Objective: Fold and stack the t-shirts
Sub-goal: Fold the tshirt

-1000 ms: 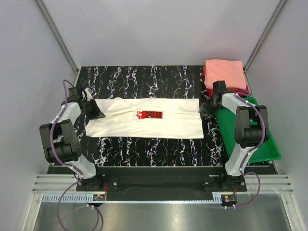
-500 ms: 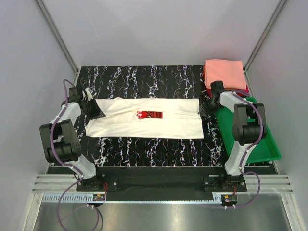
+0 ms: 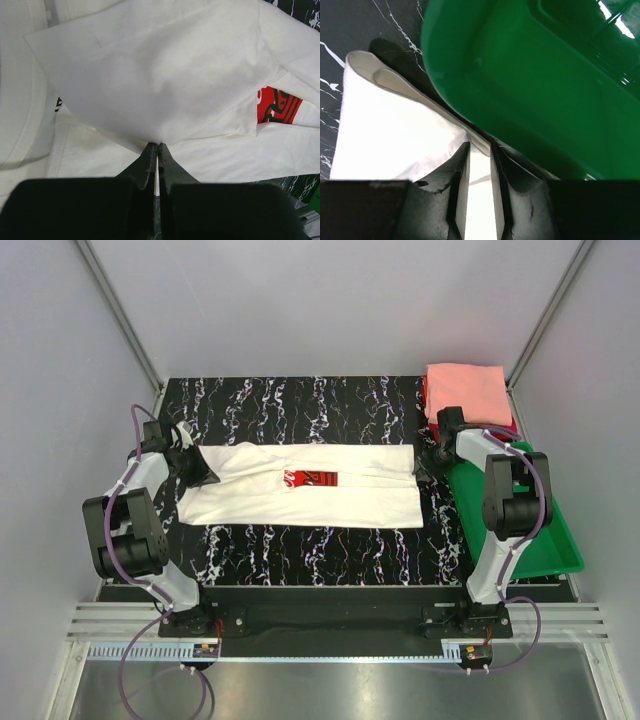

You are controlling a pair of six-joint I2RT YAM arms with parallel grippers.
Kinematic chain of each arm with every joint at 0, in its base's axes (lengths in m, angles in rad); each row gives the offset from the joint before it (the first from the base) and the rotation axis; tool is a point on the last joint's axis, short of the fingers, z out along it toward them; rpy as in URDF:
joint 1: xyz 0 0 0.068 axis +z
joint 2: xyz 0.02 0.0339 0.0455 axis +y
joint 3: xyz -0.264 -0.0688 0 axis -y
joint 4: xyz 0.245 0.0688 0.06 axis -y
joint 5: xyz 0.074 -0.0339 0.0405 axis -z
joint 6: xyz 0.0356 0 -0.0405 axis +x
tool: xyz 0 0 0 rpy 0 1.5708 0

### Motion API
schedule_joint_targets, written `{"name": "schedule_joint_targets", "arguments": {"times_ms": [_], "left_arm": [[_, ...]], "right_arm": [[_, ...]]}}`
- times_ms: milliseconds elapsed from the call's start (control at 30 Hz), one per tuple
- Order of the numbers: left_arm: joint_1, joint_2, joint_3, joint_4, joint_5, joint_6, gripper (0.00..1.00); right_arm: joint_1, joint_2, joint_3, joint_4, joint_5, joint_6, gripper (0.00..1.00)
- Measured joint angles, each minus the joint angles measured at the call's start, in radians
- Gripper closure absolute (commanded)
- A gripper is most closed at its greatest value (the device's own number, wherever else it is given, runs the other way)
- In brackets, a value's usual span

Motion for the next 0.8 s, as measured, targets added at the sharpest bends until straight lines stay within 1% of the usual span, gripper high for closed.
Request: {"name": "schedule_joint_targets", "arguments": {"times_ms": [800], "left_arm": [[-0.008,0.000,0.000,0.002,0.000,0.000,1.00]], "right_arm": [[0.029,0.000,0.030,-0.017,0.020,0.040,0.68]]}}
